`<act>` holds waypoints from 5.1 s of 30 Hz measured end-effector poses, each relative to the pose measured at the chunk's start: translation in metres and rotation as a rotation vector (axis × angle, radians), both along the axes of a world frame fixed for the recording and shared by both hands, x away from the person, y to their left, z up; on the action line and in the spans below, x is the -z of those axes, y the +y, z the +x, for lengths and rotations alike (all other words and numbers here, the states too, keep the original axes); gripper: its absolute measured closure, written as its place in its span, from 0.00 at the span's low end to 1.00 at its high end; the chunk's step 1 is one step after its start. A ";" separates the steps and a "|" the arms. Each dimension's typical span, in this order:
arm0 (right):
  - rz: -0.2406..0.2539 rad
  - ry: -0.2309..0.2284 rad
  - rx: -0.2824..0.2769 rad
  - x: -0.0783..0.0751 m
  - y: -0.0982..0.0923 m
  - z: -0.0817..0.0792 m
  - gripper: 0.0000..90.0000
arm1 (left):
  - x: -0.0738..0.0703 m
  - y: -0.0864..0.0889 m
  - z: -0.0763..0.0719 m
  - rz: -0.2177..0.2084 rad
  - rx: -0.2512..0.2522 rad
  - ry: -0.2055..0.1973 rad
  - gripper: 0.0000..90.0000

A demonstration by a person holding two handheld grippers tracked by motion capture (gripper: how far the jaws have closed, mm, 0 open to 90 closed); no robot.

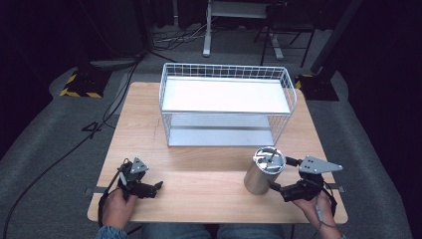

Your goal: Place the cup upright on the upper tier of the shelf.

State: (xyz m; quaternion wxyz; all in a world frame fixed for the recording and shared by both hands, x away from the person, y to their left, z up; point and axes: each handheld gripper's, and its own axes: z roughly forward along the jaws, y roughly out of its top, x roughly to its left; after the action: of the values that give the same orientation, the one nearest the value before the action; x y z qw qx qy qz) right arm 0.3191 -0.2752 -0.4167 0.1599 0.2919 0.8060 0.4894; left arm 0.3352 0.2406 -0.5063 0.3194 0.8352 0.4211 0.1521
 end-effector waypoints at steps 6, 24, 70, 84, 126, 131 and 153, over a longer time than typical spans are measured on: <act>0.005 0.006 -0.006 0.006 0.010 0.008 0.00 | 0.000 0.000 0.000 0.000 0.000 0.000 0.00; 0.066 -0.010 -0.012 0.019 0.028 0.023 0.00 | 0.000 0.000 0.000 0.000 0.000 0.001 0.00; 0.032 -0.040 0.002 -0.046 0.028 0.025 0.04 | 0.000 0.000 0.000 0.000 0.000 0.000 0.00; 0.047 -0.066 -0.007 -0.089 0.034 0.034 0.04 | 0.000 0.000 0.000 0.000 0.000 0.000 0.00; 0.061 -0.108 -0.022 -0.209 0.101 0.114 0.04 | 0.000 0.000 0.000 0.000 -0.004 0.000 0.00; 0.044 -0.111 -0.006 -0.211 0.109 0.127 0.04 | 0.000 0.000 0.000 -0.001 -0.004 0.001 0.00; 0.082 -0.102 0.046 -0.203 0.144 0.195 0.04 | 0.000 0.000 -0.001 0.000 -0.006 0.000 0.00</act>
State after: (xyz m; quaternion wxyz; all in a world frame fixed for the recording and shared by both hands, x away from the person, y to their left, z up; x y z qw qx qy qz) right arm 0.5137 -0.1308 -0.2136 0.2002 0.2914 0.7691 0.5325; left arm 0.3347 0.2403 -0.5062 0.3190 0.8339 0.4236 0.1529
